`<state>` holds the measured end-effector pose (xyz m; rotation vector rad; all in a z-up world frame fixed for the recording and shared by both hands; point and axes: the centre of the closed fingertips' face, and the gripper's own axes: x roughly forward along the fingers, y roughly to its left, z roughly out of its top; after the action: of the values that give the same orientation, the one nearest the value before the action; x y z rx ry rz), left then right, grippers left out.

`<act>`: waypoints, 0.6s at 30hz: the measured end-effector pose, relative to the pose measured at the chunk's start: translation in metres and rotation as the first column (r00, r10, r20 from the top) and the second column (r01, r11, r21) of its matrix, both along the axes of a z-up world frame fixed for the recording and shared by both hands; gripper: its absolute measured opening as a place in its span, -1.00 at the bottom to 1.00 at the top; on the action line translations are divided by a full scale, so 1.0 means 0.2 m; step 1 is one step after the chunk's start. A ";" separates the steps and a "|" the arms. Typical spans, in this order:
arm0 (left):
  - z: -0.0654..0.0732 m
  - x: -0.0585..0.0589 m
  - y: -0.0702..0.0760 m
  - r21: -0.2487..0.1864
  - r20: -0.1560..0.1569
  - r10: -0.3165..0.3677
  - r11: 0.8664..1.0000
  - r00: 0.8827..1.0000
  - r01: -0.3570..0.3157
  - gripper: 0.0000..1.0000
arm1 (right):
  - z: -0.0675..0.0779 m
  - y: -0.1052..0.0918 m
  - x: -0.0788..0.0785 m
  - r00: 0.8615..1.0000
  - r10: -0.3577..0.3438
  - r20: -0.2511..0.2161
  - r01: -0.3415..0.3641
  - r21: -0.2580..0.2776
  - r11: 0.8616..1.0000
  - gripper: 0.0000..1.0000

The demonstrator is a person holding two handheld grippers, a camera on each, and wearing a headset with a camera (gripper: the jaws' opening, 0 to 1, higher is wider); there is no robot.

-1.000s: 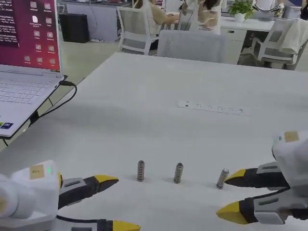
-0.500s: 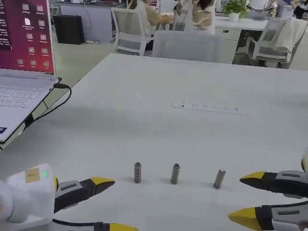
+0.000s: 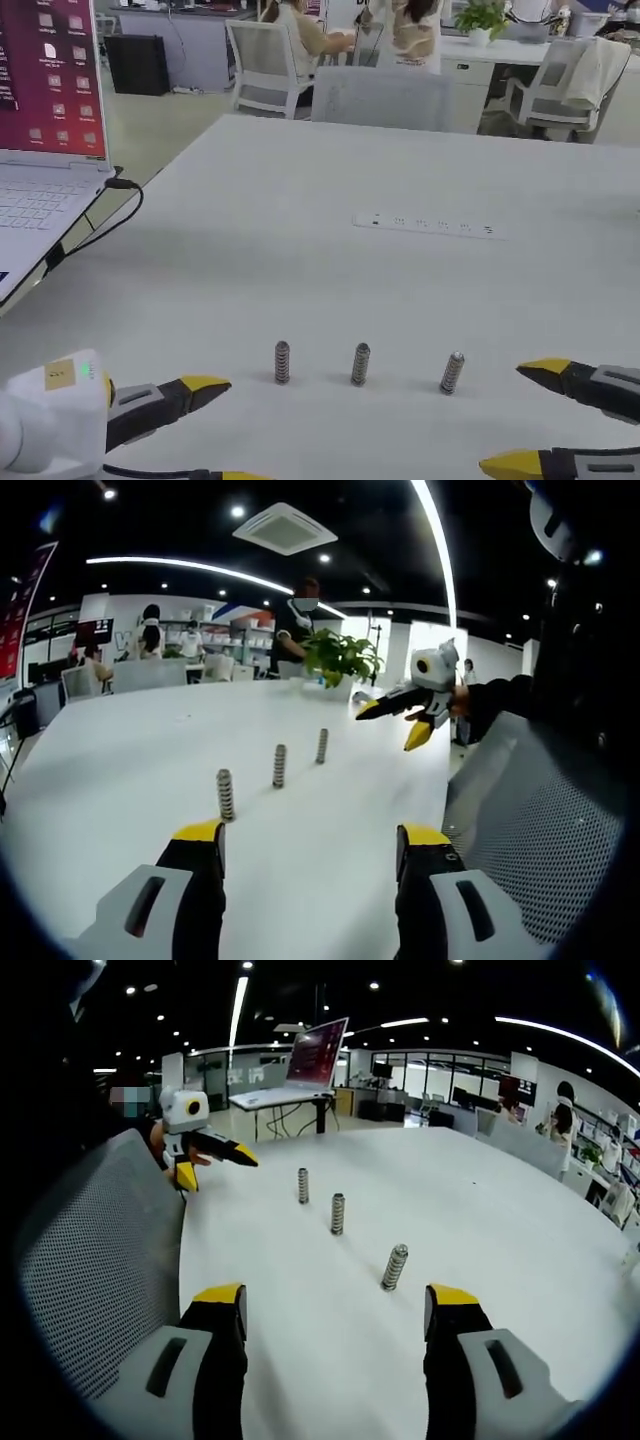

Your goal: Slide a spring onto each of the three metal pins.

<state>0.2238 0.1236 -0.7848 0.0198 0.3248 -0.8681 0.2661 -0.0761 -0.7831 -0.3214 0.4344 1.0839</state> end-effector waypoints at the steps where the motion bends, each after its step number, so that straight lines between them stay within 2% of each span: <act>1: 0.00 0.00 0.00 0.001 -0.001 0.001 1.000 1.000 -0.001 0.31 | -0.01 0.00 0.00 1.000 -0.002 -0.008 0.002 0.001 1.000 0.46; 5: -0.01 0.01 0.01 0.000 -0.004 0.011 1.000 1.000 -0.011 0.35 | -0.04 -0.01 0.01 1.000 -0.015 -0.008 0.015 0.004 1.000 0.51; 18: -0.02 0.03 0.02 -0.007 -0.016 0.047 0.999 0.999 -0.047 0.59 | -0.04 -0.01 0.02 0.999 -0.036 -0.013 0.036 0.024 0.999 0.55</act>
<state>0.2301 0.1285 -0.7888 -0.0016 0.3356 -0.8235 0.2705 -0.0774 -0.7916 -0.2850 0.4366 1.0555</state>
